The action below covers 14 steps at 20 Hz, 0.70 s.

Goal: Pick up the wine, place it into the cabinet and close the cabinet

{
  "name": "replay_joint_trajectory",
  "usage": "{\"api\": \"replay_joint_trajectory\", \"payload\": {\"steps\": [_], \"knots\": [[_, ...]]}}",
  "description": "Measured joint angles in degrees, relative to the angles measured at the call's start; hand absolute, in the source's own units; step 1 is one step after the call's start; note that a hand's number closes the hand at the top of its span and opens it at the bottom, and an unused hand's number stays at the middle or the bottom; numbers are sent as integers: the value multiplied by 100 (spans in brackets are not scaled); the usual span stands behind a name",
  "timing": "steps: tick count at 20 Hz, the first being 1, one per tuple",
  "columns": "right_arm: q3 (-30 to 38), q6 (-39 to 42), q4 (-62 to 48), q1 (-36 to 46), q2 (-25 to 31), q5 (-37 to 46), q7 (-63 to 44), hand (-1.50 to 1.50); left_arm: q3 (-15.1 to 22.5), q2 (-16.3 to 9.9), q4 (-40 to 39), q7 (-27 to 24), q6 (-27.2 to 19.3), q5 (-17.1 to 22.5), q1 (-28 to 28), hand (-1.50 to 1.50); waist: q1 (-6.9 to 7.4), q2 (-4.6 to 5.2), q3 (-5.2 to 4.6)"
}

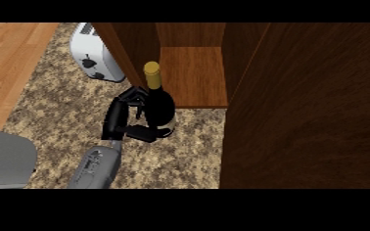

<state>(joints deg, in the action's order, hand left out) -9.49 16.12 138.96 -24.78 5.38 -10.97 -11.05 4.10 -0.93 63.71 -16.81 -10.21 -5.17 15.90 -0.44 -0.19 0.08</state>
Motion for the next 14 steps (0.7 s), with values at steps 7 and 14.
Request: {"api": "replay_joint_trajectory", "payload": {"steps": [7, 14], "knots": [[90, 90, -13, -40, -1, -55, 54, -150, 480, -173, 111, 504, -845, -142, 19, 150, -2, -21, 11], [43, 166, -58, -32, -36, -75, 159, -150, 810, -297, 150, 711, -1439, 196, 19, 150, -60, -35, 23]]}}
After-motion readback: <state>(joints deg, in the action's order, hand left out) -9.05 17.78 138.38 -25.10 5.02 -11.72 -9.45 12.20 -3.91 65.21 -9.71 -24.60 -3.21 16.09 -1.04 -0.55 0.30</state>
